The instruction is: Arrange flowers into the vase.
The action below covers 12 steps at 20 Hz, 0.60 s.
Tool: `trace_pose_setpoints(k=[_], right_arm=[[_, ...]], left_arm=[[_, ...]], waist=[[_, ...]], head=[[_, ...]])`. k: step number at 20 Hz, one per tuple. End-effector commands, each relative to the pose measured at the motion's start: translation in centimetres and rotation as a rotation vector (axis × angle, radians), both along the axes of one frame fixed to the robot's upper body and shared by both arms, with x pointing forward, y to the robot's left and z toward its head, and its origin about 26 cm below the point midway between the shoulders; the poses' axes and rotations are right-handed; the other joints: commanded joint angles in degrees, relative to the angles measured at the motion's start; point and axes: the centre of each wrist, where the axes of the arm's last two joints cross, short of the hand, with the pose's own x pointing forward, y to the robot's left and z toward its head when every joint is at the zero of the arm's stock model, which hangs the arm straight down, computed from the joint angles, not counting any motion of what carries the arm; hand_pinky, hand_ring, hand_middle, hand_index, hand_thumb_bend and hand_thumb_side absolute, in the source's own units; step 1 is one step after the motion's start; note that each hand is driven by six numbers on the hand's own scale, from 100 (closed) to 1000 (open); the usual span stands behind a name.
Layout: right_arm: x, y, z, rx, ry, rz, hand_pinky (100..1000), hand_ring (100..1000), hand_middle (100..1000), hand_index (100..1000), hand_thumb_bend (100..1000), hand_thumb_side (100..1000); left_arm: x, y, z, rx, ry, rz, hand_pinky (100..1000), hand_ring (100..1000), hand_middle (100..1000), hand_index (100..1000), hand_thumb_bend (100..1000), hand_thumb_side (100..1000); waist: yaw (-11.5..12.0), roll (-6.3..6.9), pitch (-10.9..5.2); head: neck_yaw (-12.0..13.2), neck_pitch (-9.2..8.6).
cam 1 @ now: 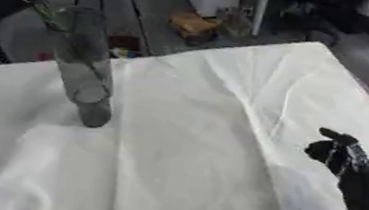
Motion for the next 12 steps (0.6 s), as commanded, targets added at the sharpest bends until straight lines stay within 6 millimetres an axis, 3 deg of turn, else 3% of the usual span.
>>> trace_pose_setpoints(k=[1,12], right_arm=[[0.1,-0.3,0.8,-0.007,-0.025,0.001,806,698,613,869,100,1000],[0.0,-0.4,0.6,-0.005,-0.022,-0.006,806,699,613,868,100,1000]], left_arm=[[-0.4,0.7,1.9,0.010,-0.058,0.018,530,517,464,600,988,623],[-1.4,1.9,1.8,0.124,-0.082,0.063,566,556,499,661,1000,654]], waist=[[0.01,-0.32,-0.95],[0.66,-0.69,-1.14]], head=[[-0.01,-0.43],[-0.45,-0.19]])
